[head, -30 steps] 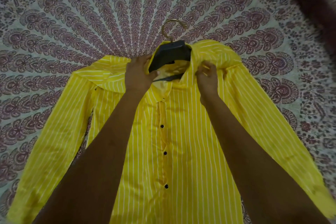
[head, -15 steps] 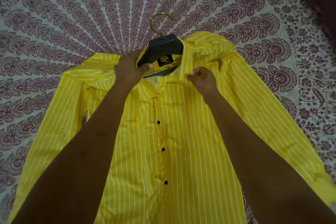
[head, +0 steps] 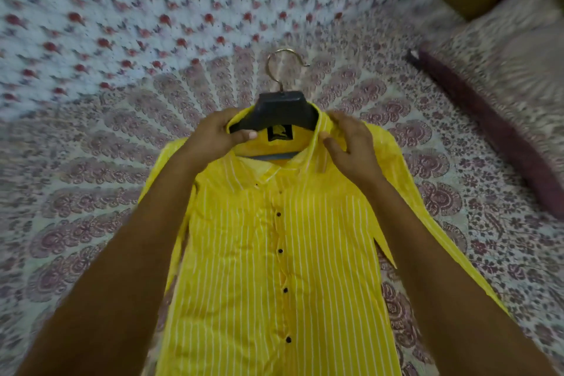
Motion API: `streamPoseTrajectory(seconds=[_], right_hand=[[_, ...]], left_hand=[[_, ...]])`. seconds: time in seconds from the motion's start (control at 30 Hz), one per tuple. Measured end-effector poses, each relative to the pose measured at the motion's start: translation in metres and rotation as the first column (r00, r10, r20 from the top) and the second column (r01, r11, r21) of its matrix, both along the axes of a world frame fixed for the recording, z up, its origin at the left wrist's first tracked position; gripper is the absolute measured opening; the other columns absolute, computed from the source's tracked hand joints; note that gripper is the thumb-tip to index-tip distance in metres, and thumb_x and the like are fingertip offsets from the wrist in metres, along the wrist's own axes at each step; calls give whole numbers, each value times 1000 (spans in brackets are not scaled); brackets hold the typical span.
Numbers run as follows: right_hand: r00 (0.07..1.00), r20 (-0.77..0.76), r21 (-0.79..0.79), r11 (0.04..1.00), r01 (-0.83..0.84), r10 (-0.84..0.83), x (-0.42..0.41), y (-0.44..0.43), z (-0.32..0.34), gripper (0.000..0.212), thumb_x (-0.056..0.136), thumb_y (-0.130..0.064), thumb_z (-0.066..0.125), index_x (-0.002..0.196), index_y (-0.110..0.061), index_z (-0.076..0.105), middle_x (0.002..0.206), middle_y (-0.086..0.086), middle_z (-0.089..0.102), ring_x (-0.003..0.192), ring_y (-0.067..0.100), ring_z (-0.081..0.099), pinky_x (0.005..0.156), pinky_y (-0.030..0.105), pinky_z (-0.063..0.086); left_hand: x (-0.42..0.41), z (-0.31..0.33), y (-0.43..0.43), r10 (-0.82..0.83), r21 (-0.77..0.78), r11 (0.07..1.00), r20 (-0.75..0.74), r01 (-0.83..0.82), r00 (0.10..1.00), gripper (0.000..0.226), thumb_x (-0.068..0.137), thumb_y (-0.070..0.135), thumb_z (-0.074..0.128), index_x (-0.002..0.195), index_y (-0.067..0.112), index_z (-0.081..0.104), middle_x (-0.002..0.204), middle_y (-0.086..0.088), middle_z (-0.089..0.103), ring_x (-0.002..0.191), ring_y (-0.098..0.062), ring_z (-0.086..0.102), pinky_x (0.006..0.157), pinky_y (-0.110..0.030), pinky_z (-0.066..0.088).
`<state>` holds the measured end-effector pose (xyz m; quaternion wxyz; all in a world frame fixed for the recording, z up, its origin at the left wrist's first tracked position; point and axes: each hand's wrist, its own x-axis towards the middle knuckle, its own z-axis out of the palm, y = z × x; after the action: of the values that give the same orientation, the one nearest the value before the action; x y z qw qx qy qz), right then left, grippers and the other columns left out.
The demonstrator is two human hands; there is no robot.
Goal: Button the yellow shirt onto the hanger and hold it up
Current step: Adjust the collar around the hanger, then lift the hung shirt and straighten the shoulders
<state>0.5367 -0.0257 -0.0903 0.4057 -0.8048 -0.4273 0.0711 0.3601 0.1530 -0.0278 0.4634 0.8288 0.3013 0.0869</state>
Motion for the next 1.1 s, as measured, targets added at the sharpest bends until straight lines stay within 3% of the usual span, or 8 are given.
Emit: streamPoseTrajectory(seconds=[0.13,0.4,0.57,0.67,0.8,0.93,1.0,1.1], right_hand=[[987,155,14,999,-32,29,-11,-2,76,58,86,-55,39,122,-13,55,117,10,62,110,30,53,93,41,38],[920,380,192,981,26,-98,-80,-49,229,78,76,-70,23,104,-8,62,100,12,67,96,33,59,78,37,37],[884,421,311,948,72,-205,-123,-96,320,95,71,-82,13,106,-9,62,94,13,68,93,33,61,81,40,39],[838,460,363,923,124,-294,-146,-122,369,82,73,-70,18,105,-9,62,96,15,68,96,34,61,81,41,39],[777,491,442,881,169,-395,-179,-158,415,84,72,-68,18,107,-7,63,101,16,69,100,36,60,83,43,39],[720,502,474,849,234,-479,-198,-190,443,86,70,-68,17,108,-6,62,103,17,68,102,37,58,83,43,38],[694,515,478,841,254,-503,-204,-205,449,87,70,-68,16,109,-6,61,102,17,68,101,37,58,83,43,38],[665,530,484,832,272,-526,-212,-226,453,86,70,-68,16,108,-6,62,100,17,68,100,37,58,82,43,37]], left_hand=[[-25,75,-13,11,-25,1000,79,-9,997,23,86,15,63,103,30,61,100,14,64,83,10,62,79,-16,51],[-94,212,-66,13,87,995,286,-40,958,25,85,22,65,107,12,64,102,-12,65,92,-23,61,83,-38,48],[-150,303,-88,-99,123,990,309,63,946,41,84,23,60,124,25,53,121,14,57,116,-11,52,94,-23,44],[-187,341,-94,-177,234,966,287,111,942,54,83,13,57,133,26,43,138,7,44,132,-15,39,108,-35,35],[-219,387,-139,-380,561,814,323,148,867,61,87,2,54,131,39,35,131,17,40,118,11,41,99,-7,34],[-227,427,-171,-448,748,627,115,220,887,60,84,2,58,111,55,55,142,-8,35,140,-18,25,113,-31,26],[-229,443,-181,-399,764,570,-63,301,915,47,84,8,60,119,40,56,150,-9,26,143,-20,18,113,-31,22],[-228,463,-194,-387,795,482,-183,368,904,34,80,20,69,113,21,64,142,-10,39,133,-25,37,107,-32,33]])
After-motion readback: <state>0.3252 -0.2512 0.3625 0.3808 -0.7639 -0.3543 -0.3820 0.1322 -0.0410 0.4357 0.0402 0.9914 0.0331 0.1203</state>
